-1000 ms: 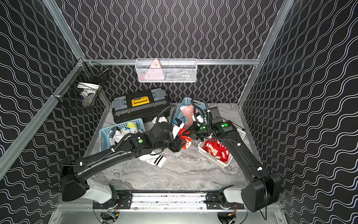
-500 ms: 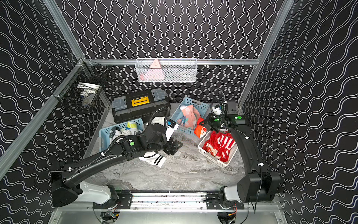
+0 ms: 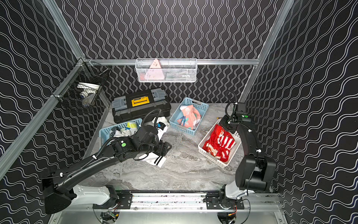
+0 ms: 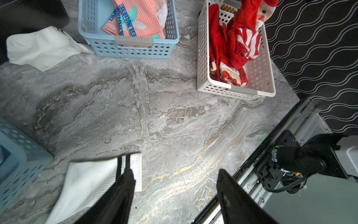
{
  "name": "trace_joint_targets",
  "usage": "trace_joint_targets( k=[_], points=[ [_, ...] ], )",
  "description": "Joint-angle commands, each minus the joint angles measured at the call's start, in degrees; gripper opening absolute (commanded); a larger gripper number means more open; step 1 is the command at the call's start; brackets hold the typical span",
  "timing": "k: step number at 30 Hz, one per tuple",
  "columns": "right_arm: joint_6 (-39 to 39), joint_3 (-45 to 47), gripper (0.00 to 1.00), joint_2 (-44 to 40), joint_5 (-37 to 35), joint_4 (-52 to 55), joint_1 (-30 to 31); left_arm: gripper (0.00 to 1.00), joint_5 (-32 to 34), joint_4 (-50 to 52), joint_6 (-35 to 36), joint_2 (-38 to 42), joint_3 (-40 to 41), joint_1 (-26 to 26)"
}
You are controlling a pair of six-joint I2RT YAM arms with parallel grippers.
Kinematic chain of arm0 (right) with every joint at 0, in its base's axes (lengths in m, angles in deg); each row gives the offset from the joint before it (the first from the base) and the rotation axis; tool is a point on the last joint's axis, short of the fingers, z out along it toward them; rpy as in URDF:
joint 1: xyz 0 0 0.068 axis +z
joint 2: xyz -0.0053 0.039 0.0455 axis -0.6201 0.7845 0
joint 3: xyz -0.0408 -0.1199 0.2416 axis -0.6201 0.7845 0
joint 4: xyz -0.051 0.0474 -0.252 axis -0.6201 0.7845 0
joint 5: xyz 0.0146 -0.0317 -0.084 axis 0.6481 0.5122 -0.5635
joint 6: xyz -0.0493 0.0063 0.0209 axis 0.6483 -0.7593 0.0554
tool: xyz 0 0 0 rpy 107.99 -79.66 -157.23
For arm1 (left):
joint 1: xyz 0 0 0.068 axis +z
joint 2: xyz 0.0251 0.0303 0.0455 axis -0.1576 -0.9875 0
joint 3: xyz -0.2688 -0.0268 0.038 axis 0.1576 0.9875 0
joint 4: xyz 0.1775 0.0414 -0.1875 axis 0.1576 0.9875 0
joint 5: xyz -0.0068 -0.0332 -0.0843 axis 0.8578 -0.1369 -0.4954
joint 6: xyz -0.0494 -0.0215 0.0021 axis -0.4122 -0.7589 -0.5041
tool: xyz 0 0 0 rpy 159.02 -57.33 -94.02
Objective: Sort the socks into the basket by color
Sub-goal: Place the sock in the bin.
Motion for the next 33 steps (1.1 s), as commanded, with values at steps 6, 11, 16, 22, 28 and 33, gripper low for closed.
trace_joint_targets(
  k=[6,11,16,22,28,33],
  points=[
    [-1.93,3.5,0.0,8.62,-8.23,-13.94,-1.24,0.73,-1.14,2.08,-0.95,1.17,3.04,2.14],
    [-2.05,3.43,0.0,13.1,-6.86,-12.98,-1.24,0.74,-1.63,2.3,-1.58,1.33,4.85,3.53],
    [-2.0,4.4,0.0,15.2,-6.47,-11.47,-1.24,0.75,-2.16,2.93,-2.19,-0.23,6.1,4.36],
    [-1.82,3.81,0.32,14.31,-7.48,-9.32,-1.24,0.76,-2.65,2.81,-3.42,-1.91,7.45,4.63],
    [-1.99,0.43,0.57,12.36,-8.25,-5.92,-1.24,0.78,-2.15,2.87,-4.27,-2.22,8.58,4.63],
    [-2.39,-0.66,0.79,9.57,-8.54,-3.95,-1.24,0.79,-1.78,3.06,-5.31,-2.48,9.89,4.67]
  ],
)
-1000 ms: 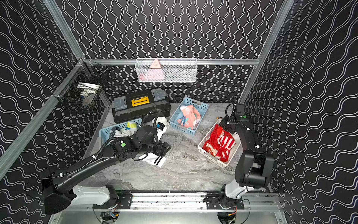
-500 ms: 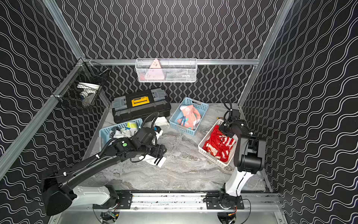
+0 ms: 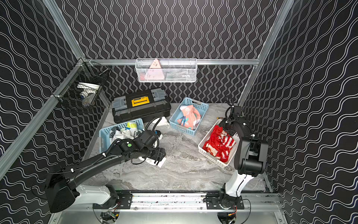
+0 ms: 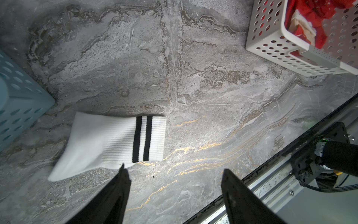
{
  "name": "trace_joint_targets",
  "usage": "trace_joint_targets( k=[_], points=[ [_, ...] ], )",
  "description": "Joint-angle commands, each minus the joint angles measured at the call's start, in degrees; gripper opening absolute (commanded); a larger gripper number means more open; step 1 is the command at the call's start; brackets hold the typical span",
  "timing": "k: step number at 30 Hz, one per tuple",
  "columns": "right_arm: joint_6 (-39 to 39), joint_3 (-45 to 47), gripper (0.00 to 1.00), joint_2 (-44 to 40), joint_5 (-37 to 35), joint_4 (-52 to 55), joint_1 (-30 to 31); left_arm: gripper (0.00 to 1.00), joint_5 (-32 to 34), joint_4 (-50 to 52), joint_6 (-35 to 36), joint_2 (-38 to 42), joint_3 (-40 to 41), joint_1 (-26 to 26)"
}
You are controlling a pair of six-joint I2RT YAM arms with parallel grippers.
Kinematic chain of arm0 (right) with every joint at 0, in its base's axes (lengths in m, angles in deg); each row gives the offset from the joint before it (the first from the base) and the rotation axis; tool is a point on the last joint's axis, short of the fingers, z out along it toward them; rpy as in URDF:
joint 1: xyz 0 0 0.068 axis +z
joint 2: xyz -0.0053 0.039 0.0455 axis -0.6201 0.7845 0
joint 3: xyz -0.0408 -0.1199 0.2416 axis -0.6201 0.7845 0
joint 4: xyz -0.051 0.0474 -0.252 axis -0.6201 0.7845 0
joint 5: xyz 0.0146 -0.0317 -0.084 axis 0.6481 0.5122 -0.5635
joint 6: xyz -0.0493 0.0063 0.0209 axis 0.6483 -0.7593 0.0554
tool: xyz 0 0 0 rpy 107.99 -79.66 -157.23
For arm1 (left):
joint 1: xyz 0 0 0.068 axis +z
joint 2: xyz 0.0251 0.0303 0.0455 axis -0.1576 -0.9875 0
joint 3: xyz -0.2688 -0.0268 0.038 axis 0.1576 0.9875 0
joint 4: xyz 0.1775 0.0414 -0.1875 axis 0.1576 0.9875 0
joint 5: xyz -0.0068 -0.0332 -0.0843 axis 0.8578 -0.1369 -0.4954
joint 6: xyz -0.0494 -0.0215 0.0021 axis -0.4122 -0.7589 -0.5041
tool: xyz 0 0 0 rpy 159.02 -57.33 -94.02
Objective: Sort the socks into the basket by color
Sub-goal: Place the sock in the bin, then pick up the sock at the center of the board.
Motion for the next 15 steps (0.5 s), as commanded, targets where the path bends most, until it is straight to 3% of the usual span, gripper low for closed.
trace_joint_targets(
  k=[1,7,15],
  points=[
    [-1.0,-0.81,0.83,-2.09,-0.86,2.77,0.03,0.79,0.72,0.53,-1.55,-0.35,0.47,0.16],
    [-1.42,-0.2,1.0,-5.78,-0.72,4.32,0.25,0.82,2.17,2.45,-2.56,-0.9,0.9,0.2],
    [-1.59,0.64,1.0,-13.19,-0.19,7.22,3.08,0.85,3.72,2.36,-3.66,-2.06,2.63,0.28]
  ],
)
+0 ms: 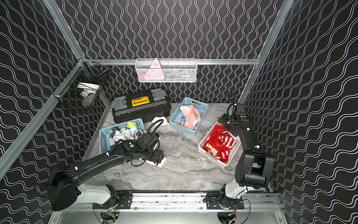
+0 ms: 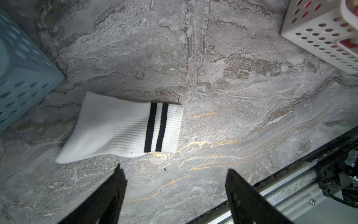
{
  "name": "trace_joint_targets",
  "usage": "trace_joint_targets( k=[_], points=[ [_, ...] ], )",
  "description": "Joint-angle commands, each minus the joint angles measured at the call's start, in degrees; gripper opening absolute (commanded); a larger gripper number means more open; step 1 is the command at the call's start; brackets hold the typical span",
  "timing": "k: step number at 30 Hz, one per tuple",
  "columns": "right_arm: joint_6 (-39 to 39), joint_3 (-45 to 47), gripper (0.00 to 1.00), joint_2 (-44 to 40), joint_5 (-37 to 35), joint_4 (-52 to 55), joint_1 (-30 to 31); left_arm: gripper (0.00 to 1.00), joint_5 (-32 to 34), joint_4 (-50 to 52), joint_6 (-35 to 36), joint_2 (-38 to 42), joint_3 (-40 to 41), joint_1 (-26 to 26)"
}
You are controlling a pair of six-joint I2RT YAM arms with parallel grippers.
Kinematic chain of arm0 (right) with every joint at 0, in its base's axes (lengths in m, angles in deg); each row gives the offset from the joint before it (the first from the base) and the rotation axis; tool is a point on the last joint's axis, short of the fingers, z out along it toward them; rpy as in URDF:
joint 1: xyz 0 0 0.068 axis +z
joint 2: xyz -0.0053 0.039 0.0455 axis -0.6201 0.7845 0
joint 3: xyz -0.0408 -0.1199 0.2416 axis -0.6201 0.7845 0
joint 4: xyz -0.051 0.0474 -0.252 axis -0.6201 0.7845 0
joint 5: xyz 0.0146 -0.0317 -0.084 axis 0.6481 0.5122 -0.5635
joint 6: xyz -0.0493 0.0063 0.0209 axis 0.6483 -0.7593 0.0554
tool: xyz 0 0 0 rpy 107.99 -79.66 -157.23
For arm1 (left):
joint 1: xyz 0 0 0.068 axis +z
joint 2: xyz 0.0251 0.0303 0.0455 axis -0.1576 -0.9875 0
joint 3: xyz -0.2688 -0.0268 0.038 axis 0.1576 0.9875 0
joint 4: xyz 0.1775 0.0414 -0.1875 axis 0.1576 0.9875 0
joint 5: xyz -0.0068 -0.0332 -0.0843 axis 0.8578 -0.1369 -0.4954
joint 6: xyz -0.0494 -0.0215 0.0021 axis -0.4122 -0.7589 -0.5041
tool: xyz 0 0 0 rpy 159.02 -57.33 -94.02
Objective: Sort the socks into the basket by color
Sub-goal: Pick up the sock at the center of the board.
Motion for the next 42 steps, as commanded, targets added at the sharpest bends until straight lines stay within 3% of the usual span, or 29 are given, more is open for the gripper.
trace_joint_targets(
  k=[1,11,18,23,27,32,42],
  points=[
    [-0.72,-0.02,1.0,-2.84,-0.26,2.87,1.64,0.85,0.95,-0.02,-0.7,-0.97,0.84,0.34],
    [1.48,-0.55,1.0,-9.05,2.54,8.1,9.84,0.84,-0.7,-7.32,0.55,-7.38,3.3,2.49],
    [0.5,0.35,1.0,-9.67,4.89,8.39,17.72,0.77,-1.31,-10.92,1.32,-13.16,3.87,2.85],
    [1.15,-0.18,1.0,-9.84,5.99,8.87,18.58,0.58,-1.74,-11.66,0.52,-15.4,4.84,2.85],
    [1.06,-0.19,1.0,-10.08,6.9,8.47,18.54,0.25,-2.39,-12.44,-0.35,-14.58,6.39,2.81],
    [1.12,-0.28,1.0,-9.7,8.04,8.3,18.78,0.02,-2.35,-12.07,-0.19,-13.13,6.52,2.84],
    [1.56,-0.65,1.0,-9.83,9.47,8.33,18.72,0.0,-1.62,-8.5,-0.13,-5.08,2.95,2.77]
  ],
)
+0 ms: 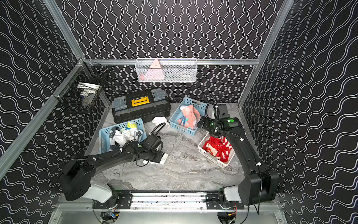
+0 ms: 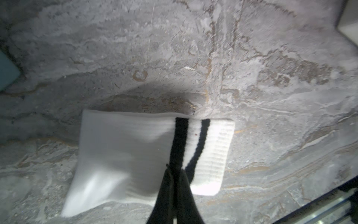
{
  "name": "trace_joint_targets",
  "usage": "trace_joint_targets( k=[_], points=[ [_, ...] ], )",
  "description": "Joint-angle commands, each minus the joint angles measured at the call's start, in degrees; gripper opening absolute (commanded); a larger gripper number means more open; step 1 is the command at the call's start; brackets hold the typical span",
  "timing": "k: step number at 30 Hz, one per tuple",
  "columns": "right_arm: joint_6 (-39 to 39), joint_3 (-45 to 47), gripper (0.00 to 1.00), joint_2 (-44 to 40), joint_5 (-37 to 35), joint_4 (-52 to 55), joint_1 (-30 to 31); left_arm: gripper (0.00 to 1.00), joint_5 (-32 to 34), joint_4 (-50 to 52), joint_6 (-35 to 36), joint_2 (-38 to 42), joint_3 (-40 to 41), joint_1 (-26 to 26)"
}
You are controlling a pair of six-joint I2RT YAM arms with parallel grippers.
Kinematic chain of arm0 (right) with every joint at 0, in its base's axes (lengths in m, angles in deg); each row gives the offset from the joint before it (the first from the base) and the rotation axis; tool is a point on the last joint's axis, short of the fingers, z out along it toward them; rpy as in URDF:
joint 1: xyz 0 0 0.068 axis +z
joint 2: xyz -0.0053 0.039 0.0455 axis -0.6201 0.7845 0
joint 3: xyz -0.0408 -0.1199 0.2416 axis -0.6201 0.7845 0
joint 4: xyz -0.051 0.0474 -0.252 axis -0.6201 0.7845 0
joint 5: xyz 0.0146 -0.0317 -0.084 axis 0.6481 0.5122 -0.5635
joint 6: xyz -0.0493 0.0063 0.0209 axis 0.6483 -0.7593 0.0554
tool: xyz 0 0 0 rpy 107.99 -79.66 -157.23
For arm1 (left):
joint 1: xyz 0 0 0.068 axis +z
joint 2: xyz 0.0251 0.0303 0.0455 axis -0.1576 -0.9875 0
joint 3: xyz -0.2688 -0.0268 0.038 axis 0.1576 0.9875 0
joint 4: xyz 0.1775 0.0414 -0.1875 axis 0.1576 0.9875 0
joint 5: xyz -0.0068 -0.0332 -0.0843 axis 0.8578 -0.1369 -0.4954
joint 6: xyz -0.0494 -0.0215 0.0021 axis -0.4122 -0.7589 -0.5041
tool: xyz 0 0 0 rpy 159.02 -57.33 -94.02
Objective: Sort the socks into the basket by color
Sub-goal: Pick up the sock at the center of the board, then place the sock in the bin.
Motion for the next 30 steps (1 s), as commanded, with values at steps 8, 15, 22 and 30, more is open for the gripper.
trace_joint_targets(
  k=[8,15,22,30],
  points=[
    [0.59,-0.81,1.0,-0.6,2.11,0.68,0.33,0.0,3.39,11.85,0.94,7.84,-12.24,0.33],
    [0.9,-2.35,1.0,-0.42,3.11,1.72,1.02,0.0,4.45,20.11,4.61,7.94,-23.56,5.46],
    [1.26,-3.16,1.0,-0.43,4.13,2.19,1.75,0.0,2.42,22.11,9.69,6.5,-28.0,16.57],
    [1.03,-1.74,1.0,-0.69,5.89,1.48,2.42,0.0,1.1,22.16,15.82,3.96,-25.97,31.48]
  ],
)
